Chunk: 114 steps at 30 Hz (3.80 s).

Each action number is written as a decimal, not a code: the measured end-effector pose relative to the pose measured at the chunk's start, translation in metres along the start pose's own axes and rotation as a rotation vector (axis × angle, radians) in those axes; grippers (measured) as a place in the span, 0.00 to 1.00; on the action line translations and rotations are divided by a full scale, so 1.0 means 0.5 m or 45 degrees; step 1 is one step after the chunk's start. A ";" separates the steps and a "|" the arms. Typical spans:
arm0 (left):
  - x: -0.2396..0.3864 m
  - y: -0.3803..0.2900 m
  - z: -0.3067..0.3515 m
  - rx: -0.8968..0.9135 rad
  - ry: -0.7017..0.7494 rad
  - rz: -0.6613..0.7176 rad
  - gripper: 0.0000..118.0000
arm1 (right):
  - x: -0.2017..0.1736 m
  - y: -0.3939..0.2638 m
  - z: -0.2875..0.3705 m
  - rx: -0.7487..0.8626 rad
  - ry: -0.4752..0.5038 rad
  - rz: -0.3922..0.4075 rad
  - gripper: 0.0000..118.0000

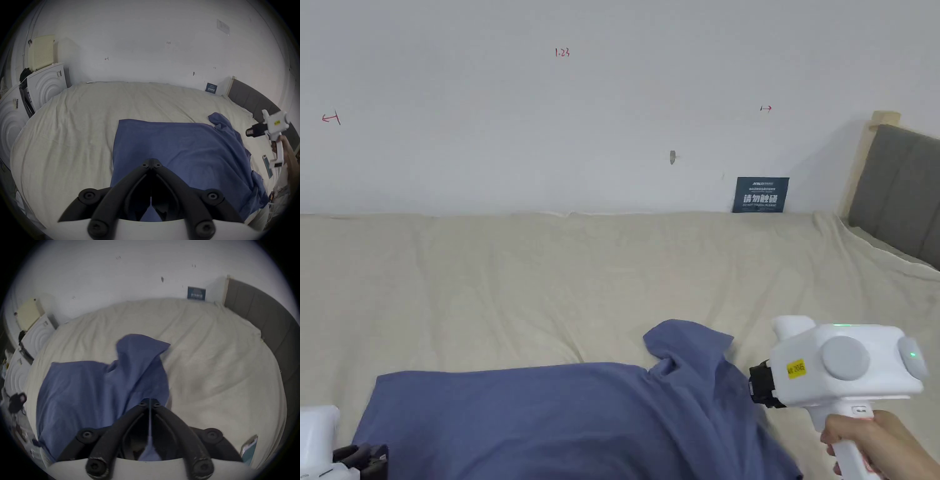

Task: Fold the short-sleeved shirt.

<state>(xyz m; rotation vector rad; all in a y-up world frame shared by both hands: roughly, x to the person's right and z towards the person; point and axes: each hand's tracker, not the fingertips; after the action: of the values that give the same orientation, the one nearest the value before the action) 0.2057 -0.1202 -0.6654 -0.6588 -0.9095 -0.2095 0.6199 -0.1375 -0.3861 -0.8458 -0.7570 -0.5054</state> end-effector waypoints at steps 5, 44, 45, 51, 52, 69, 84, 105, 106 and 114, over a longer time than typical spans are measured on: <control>0.006 0.005 -0.039 -0.049 0.013 -0.014 0.00 | 0.024 0.057 -0.140 -0.155 -0.137 0.022 0.81; -0.100 0.195 -0.465 -0.460 0.173 0.051 0.93 | 0.092 0.072 0.030 0.059 -0.072 -0.123 0.02; -0.101 0.190 -0.466 -0.457 0.182 0.062 0.80 | 0.091 0.072 0.028 0.058 -0.074 -0.128 0.02; -0.075 0.191 -0.443 -0.388 0.167 0.003 0.23 | 0.082 0.078 0.017 0.051 -0.062 -0.116 0.02; -0.071 0.197 -0.436 -0.334 0.154 0.004 0.02 | 0.081 0.079 0.022 0.053 -0.050 -0.116 0.02; -0.050 0.396 -0.079 0.109 0.196 -0.072 0.02 | 0.041 0.201 0.292 0.376 0.066 -0.156 0.02; -0.037 0.640 0.266 0.526 0.252 -0.102 0.02 | -0.011 0.380 0.669 0.764 0.093 -0.116 0.02; -0.047 0.822 0.232 0.602 0.251 -0.021 0.02 | -0.058 0.600 0.716 0.819 0.098 -0.074 0.02; -0.047 0.831 0.217 0.610 0.243 -0.031 0.02 | -0.064 0.610 0.709 0.820 0.078 -0.056 0.02; -0.029 0.897 0.107 0.546 0.299 -0.133 0.02 | -0.076 0.725 0.657 0.851 0.095 -0.186 0.01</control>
<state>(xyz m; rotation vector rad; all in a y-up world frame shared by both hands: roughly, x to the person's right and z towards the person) 0.3563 0.2634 -0.8505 -0.1842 -0.7312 -0.1731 0.7095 0.3413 -0.4451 -0.1507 -0.8512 -0.3724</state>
